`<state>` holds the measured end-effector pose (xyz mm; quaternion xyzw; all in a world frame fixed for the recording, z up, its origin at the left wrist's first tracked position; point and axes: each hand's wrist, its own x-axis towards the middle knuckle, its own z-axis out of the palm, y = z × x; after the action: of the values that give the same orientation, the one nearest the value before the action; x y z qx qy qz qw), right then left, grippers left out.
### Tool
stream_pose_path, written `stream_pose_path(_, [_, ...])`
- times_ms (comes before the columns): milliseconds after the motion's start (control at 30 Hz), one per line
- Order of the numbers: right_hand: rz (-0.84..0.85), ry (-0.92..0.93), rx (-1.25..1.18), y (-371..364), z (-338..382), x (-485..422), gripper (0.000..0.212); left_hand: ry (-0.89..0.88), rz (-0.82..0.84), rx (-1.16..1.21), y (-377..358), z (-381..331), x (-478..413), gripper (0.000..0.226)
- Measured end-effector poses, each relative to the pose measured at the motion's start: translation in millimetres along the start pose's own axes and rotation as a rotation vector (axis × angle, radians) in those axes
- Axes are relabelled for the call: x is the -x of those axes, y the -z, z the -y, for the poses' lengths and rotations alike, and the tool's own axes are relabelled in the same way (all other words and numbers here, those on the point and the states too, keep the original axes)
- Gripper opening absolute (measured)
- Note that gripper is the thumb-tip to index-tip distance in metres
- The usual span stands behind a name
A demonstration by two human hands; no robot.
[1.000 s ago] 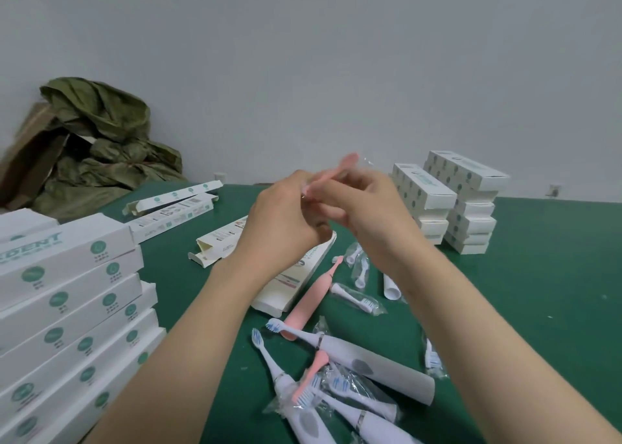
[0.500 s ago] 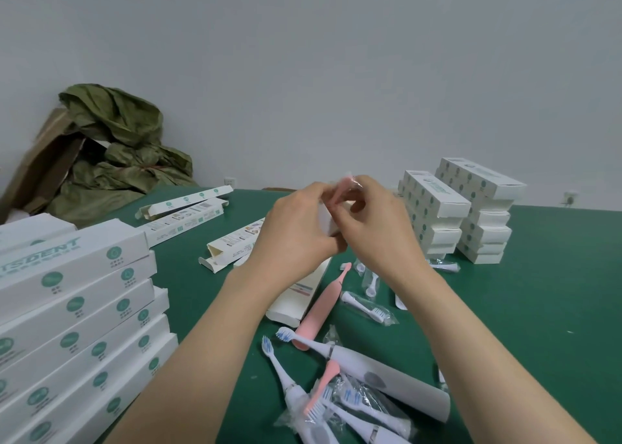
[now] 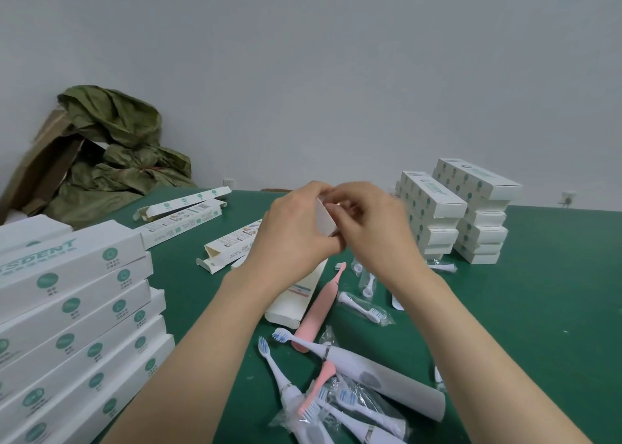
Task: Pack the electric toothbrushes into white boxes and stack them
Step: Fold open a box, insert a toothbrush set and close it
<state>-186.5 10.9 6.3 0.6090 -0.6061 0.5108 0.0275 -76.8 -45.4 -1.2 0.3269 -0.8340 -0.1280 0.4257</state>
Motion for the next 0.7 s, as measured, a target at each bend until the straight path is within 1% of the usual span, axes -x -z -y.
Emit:
stream_pose_path(33, [0.096, 0.041, 0.104, -1.4, -2.1, -0.2, 0.016, 0.005, 0.017, -0.004, 0.0, 0.2, 0.0, 0.053])
stream_pose_path(67, [0.176, 0.054, 0.146, -0.8, -4.6, -0.9, 0.02, 0.007, 0.038, -0.01, -0.2, 0.6, 0.3, 0.054])
stream_pose_path(100, [0.217, 0.044, 0.143, 1.1, -5.9, -1.9, 0.021, 0.002, 0.05, -0.01, -0.7, 1.0, 0.7, 0.054])
stream_pose_path(133, [0.211, 0.023, 0.118, 3.6, -5.6, -2.2, 0.02, -0.007, 0.051, -0.003, -0.8, 1.5, 1.3, 0.053])
stream_pose_path(167, [0.15, -0.003, 0.077, 6.0, -6.2, -2.4, 0.017, -0.017, 0.044, 0.007, -0.9, 1.8, 1.7, 0.053])
stream_pose_path(233, [-0.053, -0.061, 0.027, 8.9, -10.0, -3.8, 0.013, -0.037, 0.027, 0.014, -0.2, 2.4, 2.1, 0.055])
stream_pose_path(267, [-0.126, -0.11, 0.036, 10.2, -12.3, -4.8, 0.014, -0.04, 0.017, 0.012, 0.3, 3.0, 1.9, 0.057])
stream_pose_path(300, [-0.141, -0.186, 0.031, 12.0, -13.9, -5.4, 0.019, -0.038, 0.003, 0.014, 1.2, 3.9, 1.5, 0.058])
stream_pose_path(333, [-0.105, -0.274, -0.023, 14.1, -16.1, -6.4, 0.02, -0.035, -0.01, 0.024, 2.4, 4.4, 1.0, 0.058])
stream_pose_path(400, [-0.005, -0.417, -0.262, 17.0, -14.5, -6.3, 0.014, -0.044, 0.014, 0.044, 3.8, 5.5, 1.0, 0.064])
stream_pose_path(433, [0.006, -0.442, -0.338, 17.6, -13.1, -5.3, 0.02, -0.061, 0.067, 0.042, 3.7, 6.0, 1.0, 0.072])
stream_pose_path(500, [-0.026, -0.431, -0.325, 18.0, -12.3, -4.7, 0.027, -0.094, 0.189, 0.012, 2.5, 7.4, 1.8, 0.092])
stream_pose_path(533, [-0.047, -0.417, -0.309, 17.9, -11.9, -4.7, 0.028, -0.106, 0.218, -0.001, 1.4, 7.8, 2.4, 0.098])
stream_pose_path(567, [-0.058, -0.409, -0.315, 18.4, -10.7, -4.3, 0.028, -0.112, 0.213, 0.008, -0.2, 8.1, 2.4, 0.1])
stream_pose_path(633, [-0.063, -0.423, -0.369, 20.1, -8.4, -3.5, 0.029, -0.074, 0.135, 0.111, -3.1, 7.7, 2.4, 0.094])
stream_pose_path(700, [-0.054, -0.439, -0.423, 21.4, -6.2, -0.7, 0.032, -0.012, 0.046, 0.226, -6.2, 7.9, 2.7, 0.077])
